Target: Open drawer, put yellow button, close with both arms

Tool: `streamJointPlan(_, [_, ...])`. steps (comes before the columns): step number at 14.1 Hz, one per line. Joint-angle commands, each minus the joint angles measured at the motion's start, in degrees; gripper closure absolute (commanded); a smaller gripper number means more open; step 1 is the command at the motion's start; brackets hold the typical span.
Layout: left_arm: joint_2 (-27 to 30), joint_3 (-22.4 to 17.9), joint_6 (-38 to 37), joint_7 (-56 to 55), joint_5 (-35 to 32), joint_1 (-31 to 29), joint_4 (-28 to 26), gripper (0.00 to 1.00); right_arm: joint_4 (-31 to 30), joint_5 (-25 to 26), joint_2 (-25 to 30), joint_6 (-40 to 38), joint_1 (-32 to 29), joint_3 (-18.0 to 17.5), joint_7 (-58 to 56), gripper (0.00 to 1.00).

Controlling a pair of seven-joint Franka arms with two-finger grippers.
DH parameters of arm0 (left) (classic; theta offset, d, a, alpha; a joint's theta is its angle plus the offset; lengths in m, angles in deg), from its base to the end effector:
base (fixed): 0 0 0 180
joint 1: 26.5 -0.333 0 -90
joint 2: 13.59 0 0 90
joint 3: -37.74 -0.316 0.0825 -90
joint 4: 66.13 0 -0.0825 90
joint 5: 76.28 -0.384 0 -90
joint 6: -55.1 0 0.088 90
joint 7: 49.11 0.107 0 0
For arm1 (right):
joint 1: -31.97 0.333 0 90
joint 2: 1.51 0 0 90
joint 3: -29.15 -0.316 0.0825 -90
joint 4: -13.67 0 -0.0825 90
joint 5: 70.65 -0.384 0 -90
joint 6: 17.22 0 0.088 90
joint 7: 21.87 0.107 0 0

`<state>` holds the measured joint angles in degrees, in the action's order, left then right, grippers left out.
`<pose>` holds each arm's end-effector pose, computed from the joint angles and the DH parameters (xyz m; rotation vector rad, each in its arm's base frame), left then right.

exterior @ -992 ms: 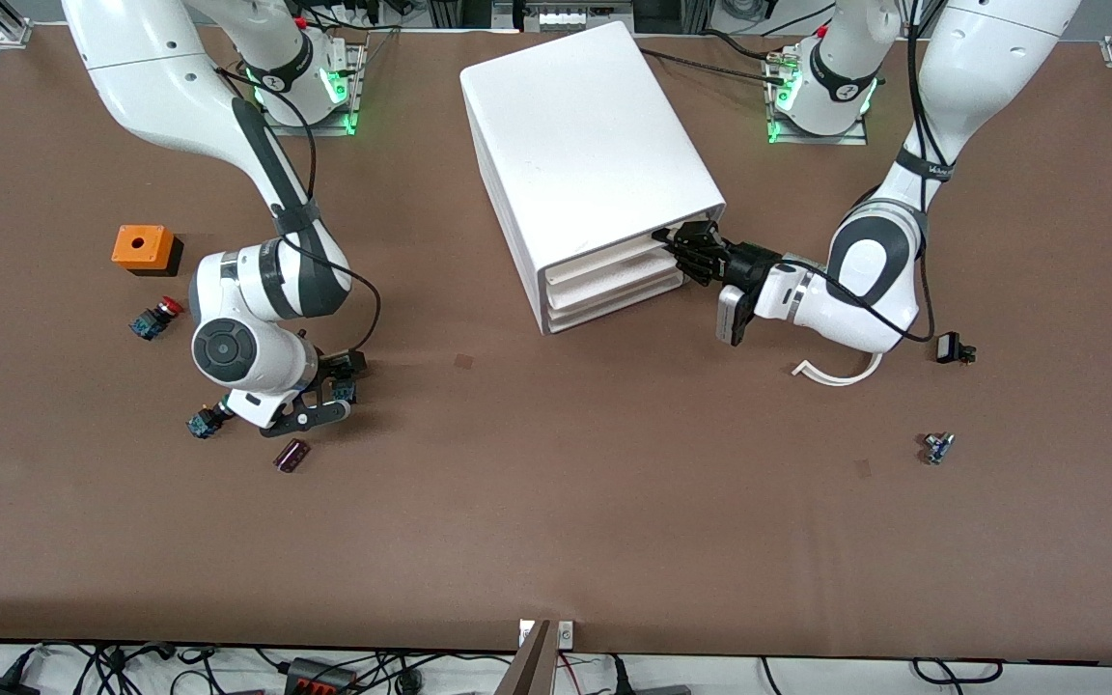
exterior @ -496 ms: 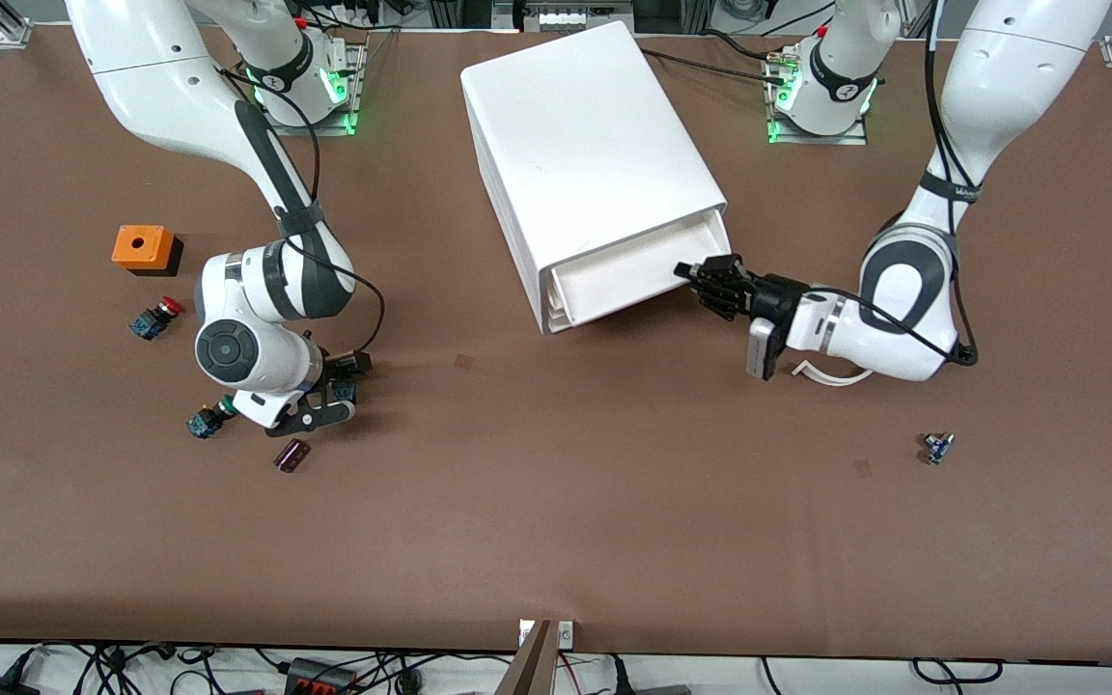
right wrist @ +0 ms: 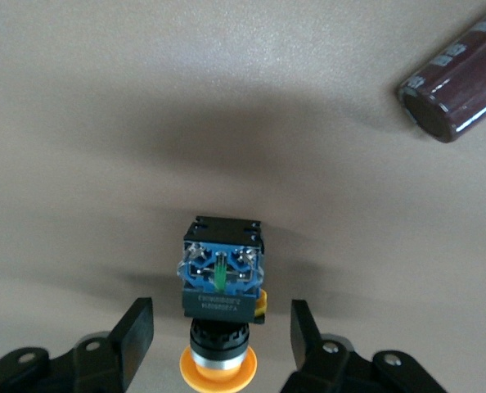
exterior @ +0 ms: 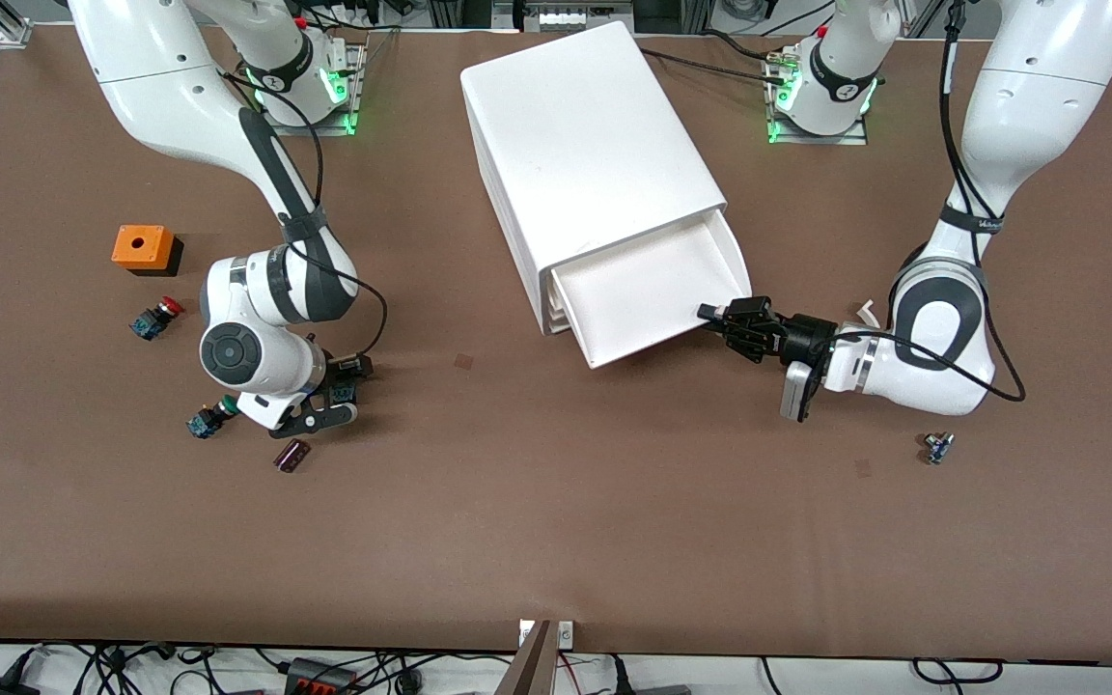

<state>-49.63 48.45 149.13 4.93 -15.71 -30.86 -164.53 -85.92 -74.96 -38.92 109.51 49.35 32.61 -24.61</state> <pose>0.6097 -0.1445 0.2433 1.8127 -0.5088 -0.1523 0.6272 0.1608 0.1890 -3.1037 -0.3893 0.2797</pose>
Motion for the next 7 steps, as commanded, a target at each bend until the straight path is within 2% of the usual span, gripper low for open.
streamJointPlan(1, [-1.1, -0.6, 0.8, 0.2, -1.6, 0.1, 1.8, 0.0, 0.4, -0.4, -0.6, 0.4, -0.3, -0.5, -0.7, 0.26])
streamJointPlan(4, [0.7, -1.0, -0.9, -6.8, -1.7, -0.7, 2.1, 0.0, 0.4, -0.4, -1.0, 0.5, -0.2, -0.5, -0.6, 0.32])
streamJointPlan(6, [1.8, -1.2, -2.7, -12.4, -1.7, -0.7, 2.9, 0.0, 0.4, -0.4, -1.1, 0.8, -0.2, -0.5, -0.7, 0.43])
streamJointPlan(7, [2.5, -1.4, -2.8, -14.6, -1.7, -0.7, 2.9, 0.0, 0.4, -0.3, -1.1, 0.8, -0.2, -0.5, -0.6, 0.56])
